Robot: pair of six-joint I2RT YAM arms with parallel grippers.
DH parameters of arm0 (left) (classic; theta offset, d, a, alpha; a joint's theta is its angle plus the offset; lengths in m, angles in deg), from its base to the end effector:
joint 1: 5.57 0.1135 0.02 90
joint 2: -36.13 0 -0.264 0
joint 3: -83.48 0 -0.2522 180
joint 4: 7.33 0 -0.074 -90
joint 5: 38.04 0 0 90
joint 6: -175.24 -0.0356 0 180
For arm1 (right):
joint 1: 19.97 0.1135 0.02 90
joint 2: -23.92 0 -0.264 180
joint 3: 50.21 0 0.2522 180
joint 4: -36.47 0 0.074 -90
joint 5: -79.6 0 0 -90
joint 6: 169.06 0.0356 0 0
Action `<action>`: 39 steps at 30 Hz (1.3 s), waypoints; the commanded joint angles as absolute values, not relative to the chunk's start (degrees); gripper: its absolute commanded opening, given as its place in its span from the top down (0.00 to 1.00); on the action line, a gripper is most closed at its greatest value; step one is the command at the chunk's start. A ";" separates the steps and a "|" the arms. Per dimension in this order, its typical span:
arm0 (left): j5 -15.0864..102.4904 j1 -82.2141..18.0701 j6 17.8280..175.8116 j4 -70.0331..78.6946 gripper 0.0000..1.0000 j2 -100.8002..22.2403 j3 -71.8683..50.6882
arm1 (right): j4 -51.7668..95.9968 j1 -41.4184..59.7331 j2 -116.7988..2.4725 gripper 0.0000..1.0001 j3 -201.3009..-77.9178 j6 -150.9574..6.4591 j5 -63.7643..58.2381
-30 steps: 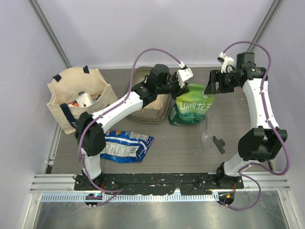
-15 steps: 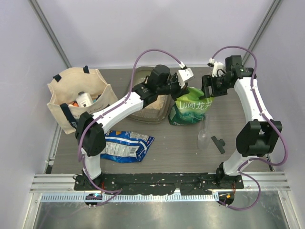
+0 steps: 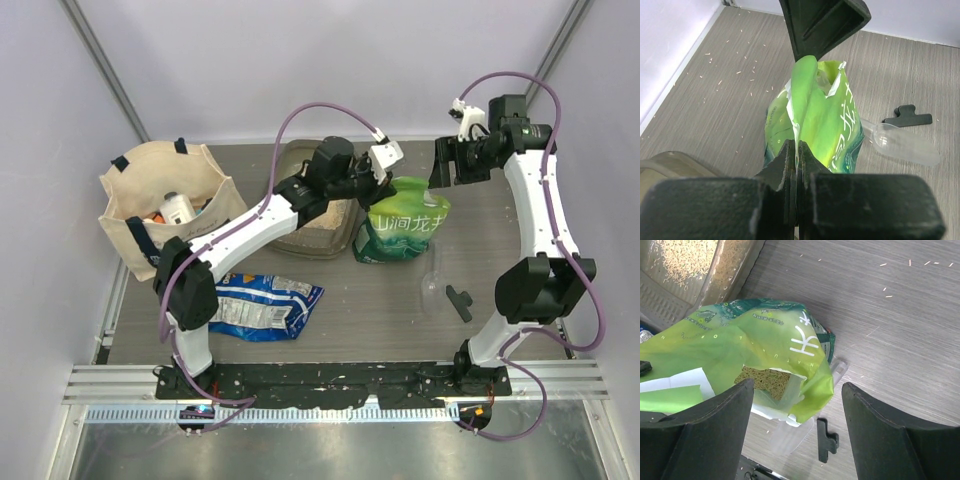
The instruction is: Fill the litter box with clean litter
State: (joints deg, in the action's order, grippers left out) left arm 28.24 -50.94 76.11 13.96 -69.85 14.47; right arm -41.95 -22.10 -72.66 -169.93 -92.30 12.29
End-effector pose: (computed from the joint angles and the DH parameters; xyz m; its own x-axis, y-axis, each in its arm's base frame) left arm 0.3033 -0.3276 0.3594 -0.0480 0.2554 -0.9656 0.9424 0.3321 0.0410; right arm 0.3433 0.0010 0.3870 -0.7571 -0.1833 -0.6270 -0.3685 0.9124 0.1782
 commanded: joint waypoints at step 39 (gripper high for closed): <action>29.55 -50.31 77.68 5.03 1.00 -61.34 14.54 | -38.37 -19.18 -68.55 0.83 -168.21 -95.59 -11.12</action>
State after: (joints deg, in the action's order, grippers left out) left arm 29.88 -50.94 77.71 13.29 -68.47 13.01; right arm -39.31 -17.95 -73.29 -163.57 -95.62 -6.94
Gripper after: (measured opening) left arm 0.020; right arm 0.187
